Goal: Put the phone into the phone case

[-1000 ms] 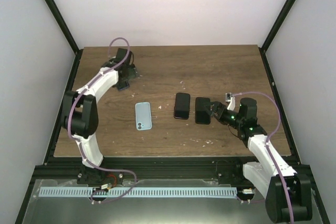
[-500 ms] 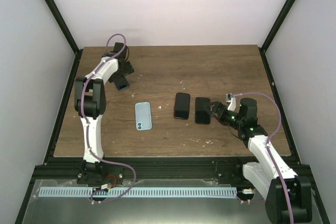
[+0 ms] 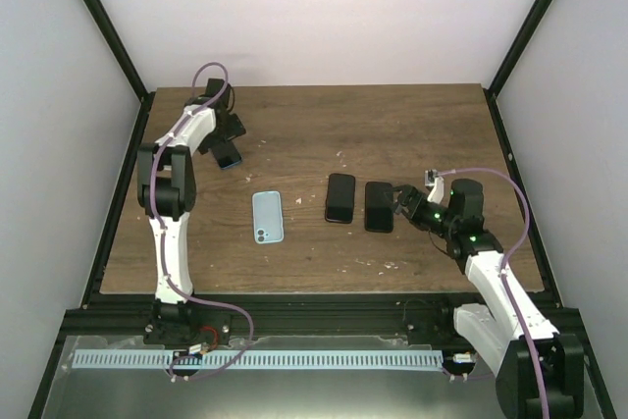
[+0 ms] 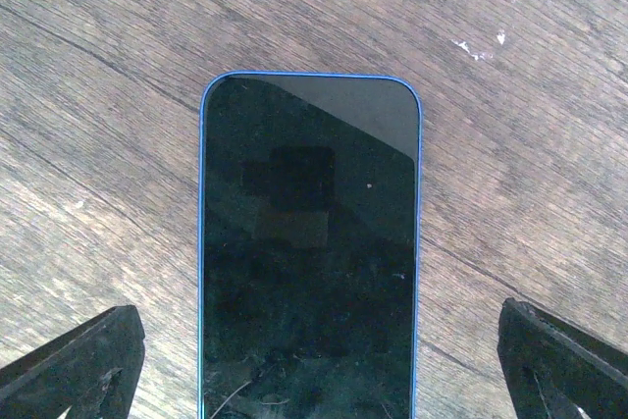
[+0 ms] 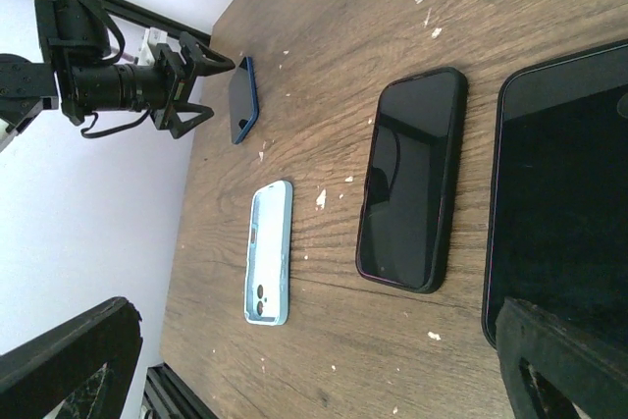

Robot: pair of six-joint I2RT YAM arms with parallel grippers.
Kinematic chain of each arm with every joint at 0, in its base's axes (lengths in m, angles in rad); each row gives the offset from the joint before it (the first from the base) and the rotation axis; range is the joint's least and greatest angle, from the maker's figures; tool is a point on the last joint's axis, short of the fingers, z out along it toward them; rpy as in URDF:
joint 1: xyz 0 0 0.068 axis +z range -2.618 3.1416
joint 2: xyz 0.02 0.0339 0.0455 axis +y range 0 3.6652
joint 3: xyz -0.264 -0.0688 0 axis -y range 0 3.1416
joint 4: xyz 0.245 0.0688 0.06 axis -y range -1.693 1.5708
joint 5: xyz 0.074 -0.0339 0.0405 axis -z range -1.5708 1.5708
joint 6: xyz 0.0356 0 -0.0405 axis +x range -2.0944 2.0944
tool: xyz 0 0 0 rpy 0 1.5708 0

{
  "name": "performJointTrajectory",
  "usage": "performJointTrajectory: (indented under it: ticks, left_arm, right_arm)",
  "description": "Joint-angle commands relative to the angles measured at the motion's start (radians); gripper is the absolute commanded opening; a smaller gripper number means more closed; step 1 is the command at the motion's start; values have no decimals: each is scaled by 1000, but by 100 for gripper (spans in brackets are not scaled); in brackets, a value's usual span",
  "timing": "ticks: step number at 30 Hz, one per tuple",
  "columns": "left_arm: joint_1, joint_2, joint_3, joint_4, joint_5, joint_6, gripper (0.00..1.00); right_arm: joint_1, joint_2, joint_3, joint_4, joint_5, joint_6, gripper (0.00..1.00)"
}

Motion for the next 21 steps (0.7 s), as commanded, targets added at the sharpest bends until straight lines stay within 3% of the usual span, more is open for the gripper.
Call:
performJointTrajectory:
  ticks: [1, 15, 21]
  left_arm:
    - [10, 34, 3, 7, 15, -7, 98]
    - [28, 74, -24, 36, 63, -19, 95]
    - [32, 86, -24, 33, 65, -20, 88]
  right_arm:
    - [-6, -17, 32, -3, -2, 0, 100]
    - [-6, -30, 40, -31, 2, -8, 100]
    - [-6, -38, 37, -35, 10, -9, 100]
